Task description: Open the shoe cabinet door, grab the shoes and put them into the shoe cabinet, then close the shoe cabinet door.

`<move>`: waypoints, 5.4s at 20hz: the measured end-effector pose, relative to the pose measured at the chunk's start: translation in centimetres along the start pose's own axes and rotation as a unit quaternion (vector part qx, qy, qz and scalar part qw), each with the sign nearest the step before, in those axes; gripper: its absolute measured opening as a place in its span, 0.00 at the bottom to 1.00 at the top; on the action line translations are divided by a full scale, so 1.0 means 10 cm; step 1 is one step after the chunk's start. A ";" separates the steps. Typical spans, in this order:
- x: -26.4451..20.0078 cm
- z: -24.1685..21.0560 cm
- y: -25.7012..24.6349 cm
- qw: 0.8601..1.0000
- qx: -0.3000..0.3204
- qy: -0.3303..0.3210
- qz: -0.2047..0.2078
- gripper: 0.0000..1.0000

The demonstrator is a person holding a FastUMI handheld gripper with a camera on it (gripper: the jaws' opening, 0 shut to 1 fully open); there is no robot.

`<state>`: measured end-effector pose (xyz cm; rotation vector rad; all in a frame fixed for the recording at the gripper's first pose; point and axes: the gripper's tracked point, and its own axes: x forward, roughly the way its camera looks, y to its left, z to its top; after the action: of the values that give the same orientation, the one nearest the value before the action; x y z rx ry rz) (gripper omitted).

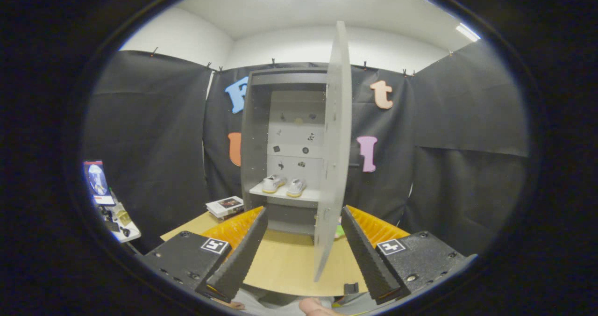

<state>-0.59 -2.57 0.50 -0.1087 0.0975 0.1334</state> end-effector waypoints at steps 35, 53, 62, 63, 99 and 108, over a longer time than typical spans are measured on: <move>1.35 0.10 -1.44 0.999 0.047 0.014 0.013 1.00; 1.43 0.12 -0.33 0.998 0.036 0.011 0.051 0.92; 1.68 0.22 0.01 0.999 0.029 -0.017 0.001 0.92; 1.69 0.23 0.04 0.999 0.027 -0.019 0.004 0.92; 1.78 -0.44 1.46 0.999 0.051 -0.003 0.017 0.97; 1.48 -0.62 1.54 0.997 0.077 0.020 0.001 0.97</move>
<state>11.37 13.82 -8.78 0.0426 0.1465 0.1260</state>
